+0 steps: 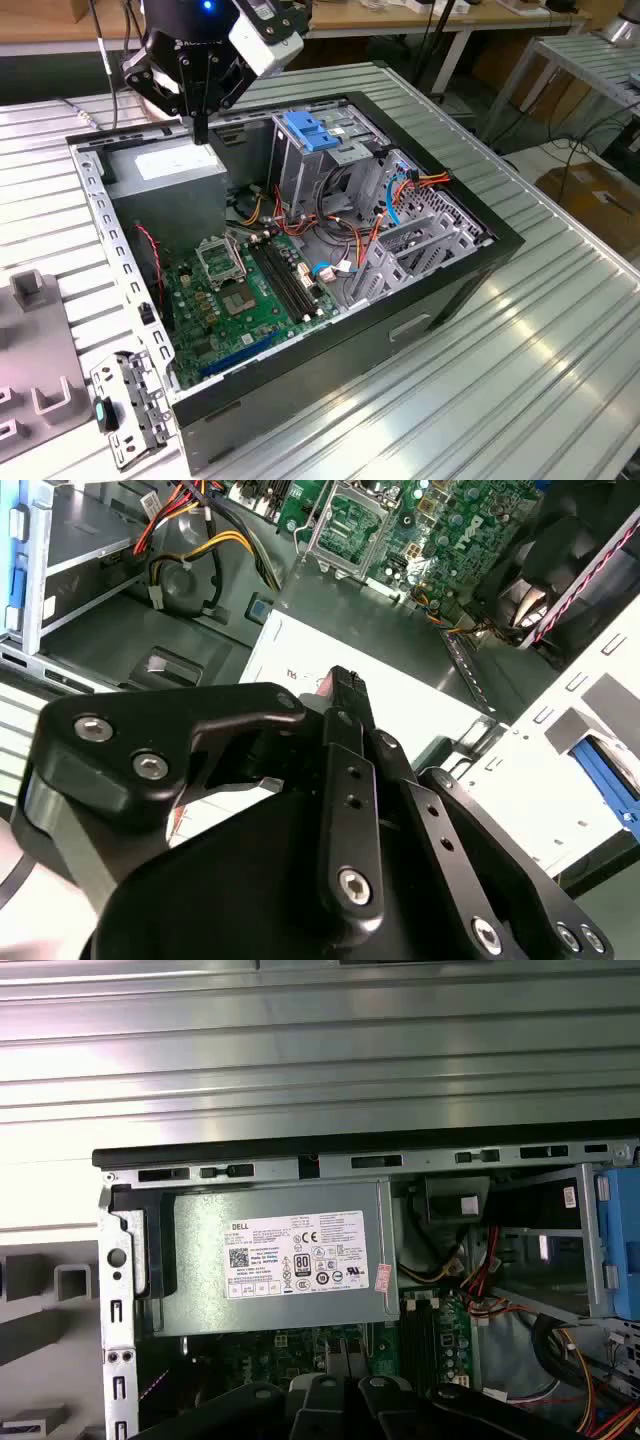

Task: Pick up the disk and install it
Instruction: 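Reach for the disk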

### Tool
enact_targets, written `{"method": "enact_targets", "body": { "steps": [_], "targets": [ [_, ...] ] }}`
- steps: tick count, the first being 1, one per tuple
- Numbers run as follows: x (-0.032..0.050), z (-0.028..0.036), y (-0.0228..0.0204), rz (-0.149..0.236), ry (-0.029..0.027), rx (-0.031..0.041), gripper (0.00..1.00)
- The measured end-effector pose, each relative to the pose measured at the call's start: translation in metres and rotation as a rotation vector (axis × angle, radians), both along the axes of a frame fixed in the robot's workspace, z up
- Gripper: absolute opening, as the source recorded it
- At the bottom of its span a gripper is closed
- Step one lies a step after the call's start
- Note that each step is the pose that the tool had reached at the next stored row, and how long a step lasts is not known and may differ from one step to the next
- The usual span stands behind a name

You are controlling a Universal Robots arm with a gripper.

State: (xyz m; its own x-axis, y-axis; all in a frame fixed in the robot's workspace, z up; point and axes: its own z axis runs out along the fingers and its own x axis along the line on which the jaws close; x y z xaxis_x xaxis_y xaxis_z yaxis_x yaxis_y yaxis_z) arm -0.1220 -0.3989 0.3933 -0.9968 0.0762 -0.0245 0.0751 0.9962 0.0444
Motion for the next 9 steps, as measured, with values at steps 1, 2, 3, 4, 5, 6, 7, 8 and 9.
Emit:
{"method": "enact_targets", "body": {
  "steps": [1,2,3,4,5,6,7,8,9],
  "targets": [
    [0.0,0.0,0.0,0.0,0.0,0.0,0.11],
    [0.0,0.0,0.0,0.0,0.0,-0.0001,0.11],
    [-0.0002,0.0,0.0,0.0,0.0001,-0.0001,0.11],
    [-0.0006,0.0,0.0,0.0,0.0,-0.0001,0.11],
    [-0.0011,-0.0001,0.0,0.0,0.0,0.0,0.11],
    [-0.0019,-0.0001,0.0,0.0,0.0,0.0,0.11],
    [-0.0024,-0.0002,0.0,0.0,0.0,0.0,0.11],
    [-0.003,-0.0002,0.0,0.0,0.0,0.0,0.11],
    [-0.0041,-0.0003,0.0,0.0,0.0,0.0,0.11]
  ]
}}
